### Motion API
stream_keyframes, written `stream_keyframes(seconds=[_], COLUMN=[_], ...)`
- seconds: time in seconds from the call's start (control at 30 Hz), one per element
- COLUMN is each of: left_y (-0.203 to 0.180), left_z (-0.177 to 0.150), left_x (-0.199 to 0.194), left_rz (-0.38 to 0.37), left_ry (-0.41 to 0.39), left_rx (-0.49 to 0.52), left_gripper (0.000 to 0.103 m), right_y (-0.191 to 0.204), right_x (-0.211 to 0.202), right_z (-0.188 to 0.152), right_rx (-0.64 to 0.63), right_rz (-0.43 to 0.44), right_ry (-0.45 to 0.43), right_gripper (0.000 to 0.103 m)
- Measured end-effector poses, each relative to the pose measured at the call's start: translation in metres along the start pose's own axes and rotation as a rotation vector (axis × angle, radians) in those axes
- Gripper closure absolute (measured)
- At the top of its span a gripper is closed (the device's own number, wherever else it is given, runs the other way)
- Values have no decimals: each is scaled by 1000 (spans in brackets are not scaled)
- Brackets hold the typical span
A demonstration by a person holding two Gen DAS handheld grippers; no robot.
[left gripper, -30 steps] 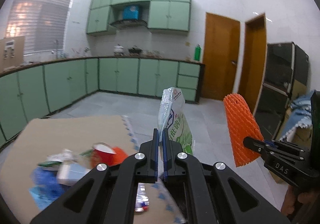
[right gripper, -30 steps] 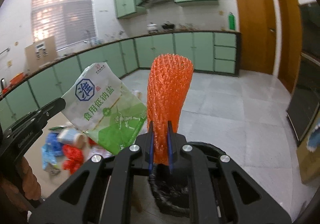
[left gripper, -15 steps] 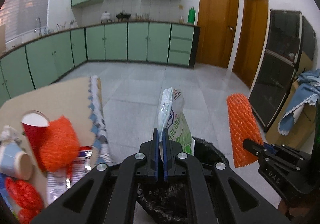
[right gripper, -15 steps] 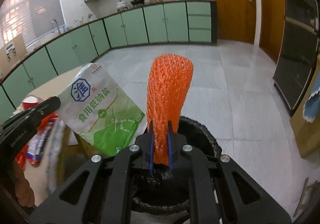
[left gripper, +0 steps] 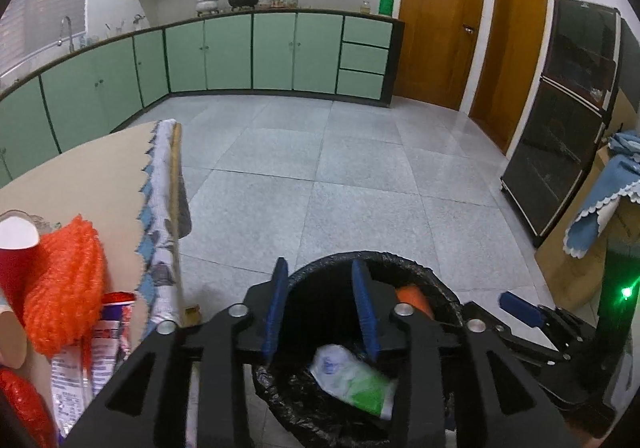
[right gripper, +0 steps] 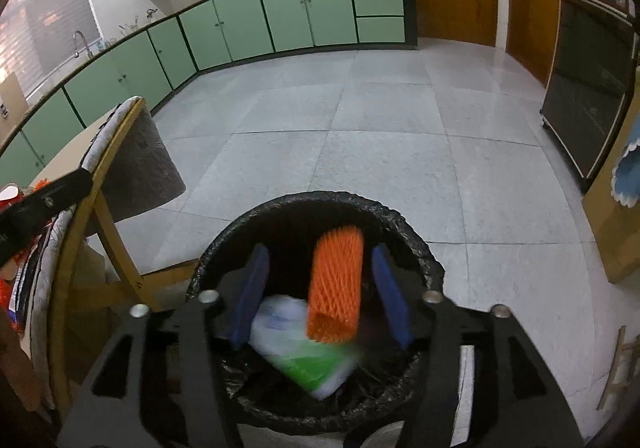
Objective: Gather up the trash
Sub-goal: 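Open both tools to drop the bag and net into the bin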
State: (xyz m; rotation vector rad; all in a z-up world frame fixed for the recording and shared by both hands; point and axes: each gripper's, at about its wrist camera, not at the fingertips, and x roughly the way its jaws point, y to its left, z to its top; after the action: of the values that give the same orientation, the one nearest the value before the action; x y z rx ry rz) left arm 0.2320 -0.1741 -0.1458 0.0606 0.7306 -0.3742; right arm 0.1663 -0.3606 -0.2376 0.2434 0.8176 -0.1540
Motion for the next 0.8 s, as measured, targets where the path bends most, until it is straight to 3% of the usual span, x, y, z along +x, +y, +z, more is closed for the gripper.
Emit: stream_keyframes(seconds=[0.23, 0.43, 0.8], left_y=[28, 71, 167], left_z=[6, -8, -72], left_x=[-46, -108, -199], left_rz=[48, 179, 530], left_ry=[-79, -167, -221], left_rx=[-23, -61, -164], left_gripper=[43, 28, 26], right_y=[15, 58, 157], right_x=[-26, -69, -126], right_z=[8, 6, -12], right_rx=[-13, -54, -141], right_rz=[-18, 45, 201], right_ry=[-66, -157, -304], right_gripper=[13, 9, 8])
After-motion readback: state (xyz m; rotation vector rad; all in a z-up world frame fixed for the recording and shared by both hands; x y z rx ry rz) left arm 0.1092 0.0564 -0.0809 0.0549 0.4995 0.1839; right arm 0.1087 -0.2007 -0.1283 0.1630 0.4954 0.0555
